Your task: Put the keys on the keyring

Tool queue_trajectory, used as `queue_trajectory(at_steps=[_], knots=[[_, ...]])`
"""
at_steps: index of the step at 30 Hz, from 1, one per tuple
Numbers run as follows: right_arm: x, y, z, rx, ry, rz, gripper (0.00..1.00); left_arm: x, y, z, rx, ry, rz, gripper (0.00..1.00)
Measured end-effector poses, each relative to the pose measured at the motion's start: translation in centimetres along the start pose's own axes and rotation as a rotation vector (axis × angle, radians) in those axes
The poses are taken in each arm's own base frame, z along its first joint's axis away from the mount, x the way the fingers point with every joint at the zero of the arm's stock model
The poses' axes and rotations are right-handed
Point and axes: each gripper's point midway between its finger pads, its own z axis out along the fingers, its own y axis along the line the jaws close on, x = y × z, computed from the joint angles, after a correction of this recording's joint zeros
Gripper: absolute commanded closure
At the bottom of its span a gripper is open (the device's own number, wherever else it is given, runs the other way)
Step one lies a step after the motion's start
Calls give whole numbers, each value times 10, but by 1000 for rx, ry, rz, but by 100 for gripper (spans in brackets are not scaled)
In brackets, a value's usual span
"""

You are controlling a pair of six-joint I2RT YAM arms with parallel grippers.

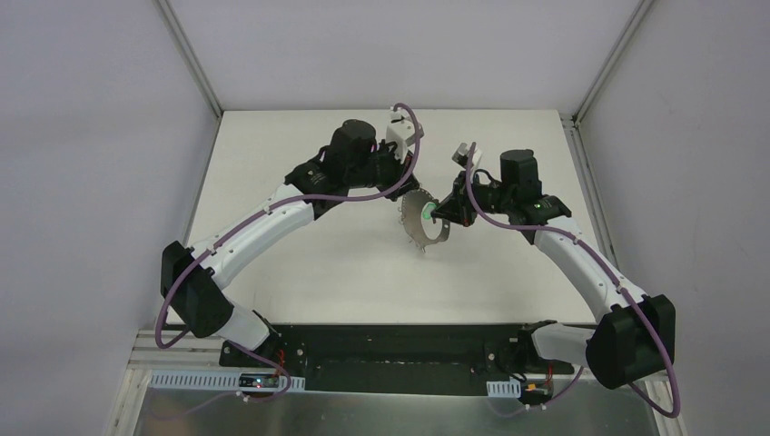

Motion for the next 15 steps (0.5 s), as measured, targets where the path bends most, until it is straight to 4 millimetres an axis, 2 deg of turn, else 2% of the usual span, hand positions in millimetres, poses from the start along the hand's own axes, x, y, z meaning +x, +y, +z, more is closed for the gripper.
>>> queue_trajectory(at_steps=[7,15], knots=[[0,0,0,1,0,0,100,6,6,-1,-32,26,12,100],[0,-1,0,9,1,7,100,3,7,5,-66,50,29,100]])
